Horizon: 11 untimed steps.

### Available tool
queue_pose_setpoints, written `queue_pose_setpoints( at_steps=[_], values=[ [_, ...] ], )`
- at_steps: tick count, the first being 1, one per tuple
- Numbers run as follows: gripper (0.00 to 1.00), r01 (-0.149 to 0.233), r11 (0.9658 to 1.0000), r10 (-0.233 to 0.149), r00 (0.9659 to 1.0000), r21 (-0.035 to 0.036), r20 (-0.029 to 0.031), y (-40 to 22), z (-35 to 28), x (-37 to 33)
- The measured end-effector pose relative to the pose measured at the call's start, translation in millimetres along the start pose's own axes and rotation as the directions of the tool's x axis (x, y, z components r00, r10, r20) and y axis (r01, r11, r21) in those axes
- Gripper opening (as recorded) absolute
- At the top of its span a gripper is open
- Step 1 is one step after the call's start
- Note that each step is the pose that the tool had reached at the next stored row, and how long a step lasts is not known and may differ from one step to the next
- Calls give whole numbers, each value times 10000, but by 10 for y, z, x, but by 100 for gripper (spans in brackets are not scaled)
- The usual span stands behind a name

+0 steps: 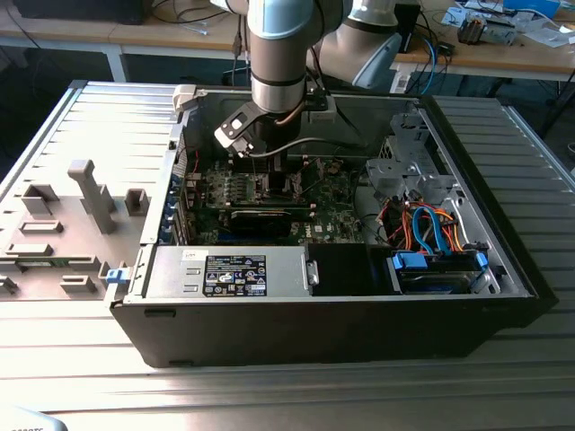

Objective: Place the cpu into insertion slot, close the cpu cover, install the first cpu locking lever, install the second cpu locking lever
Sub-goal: 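Place the cpu into insertion slot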

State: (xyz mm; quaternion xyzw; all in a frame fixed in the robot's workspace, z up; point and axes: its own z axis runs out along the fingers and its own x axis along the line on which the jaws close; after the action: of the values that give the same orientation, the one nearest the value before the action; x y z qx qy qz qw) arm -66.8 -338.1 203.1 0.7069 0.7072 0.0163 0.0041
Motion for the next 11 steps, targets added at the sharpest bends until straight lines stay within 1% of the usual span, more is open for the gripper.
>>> queue_pose_setpoints(
  at_steps=[5,11],
  values=[
    [54,-93,10000,93,10000,-1,13,-2,22,-2],
    [54,-101,9999,101,9999,0,29,1,35,-3]
  ],
)
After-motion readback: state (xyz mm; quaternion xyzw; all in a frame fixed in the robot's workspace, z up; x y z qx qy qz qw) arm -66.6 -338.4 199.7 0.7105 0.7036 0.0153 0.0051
